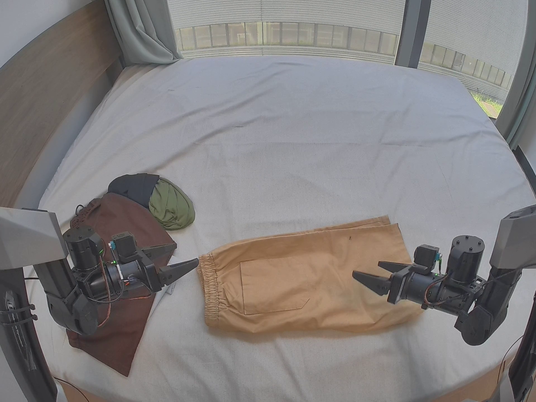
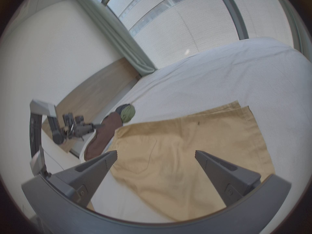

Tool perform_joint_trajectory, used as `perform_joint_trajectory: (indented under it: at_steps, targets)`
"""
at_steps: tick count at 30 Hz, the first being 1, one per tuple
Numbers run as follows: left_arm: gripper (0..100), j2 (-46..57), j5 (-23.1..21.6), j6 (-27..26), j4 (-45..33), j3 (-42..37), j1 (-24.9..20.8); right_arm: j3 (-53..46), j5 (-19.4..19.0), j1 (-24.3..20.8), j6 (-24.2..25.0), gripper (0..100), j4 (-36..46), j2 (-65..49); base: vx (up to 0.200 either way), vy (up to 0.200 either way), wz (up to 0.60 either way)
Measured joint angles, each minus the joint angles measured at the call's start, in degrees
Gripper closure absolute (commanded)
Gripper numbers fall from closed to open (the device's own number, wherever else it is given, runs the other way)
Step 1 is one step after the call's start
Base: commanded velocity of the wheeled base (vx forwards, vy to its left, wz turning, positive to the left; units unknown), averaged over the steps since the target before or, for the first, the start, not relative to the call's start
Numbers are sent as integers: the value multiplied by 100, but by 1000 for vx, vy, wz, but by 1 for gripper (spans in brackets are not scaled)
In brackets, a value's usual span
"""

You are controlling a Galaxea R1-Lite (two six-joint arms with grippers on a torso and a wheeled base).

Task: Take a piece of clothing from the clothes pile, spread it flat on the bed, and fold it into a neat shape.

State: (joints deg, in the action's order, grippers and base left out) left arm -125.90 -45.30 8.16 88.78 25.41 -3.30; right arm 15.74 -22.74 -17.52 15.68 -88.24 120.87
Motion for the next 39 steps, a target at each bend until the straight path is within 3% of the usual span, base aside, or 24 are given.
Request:
perform_joint_trajectory:
  at_steps: [3, 6, 17, 39]
  targets:
    - [0, -9, 6, 139, -2, -7, -41, 179, -6, 44, 452, 0, 2, -59, 0, 0, 0]
    - [0, -17, 15, 202, -2, -20, -66, 276, 2, 84, 591, 0, 2, -116, 0, 0, 0]
    - [0, -107, 17, 240, -7, -239, -118, 302, 21, 88, 518, 0, 2, -179, 0, 0, 0]
    - [0, -1282, 236, 273, -5, -123, -293, 262, 27, 35, 435, 0, 0, -130, 0, 0, 0]
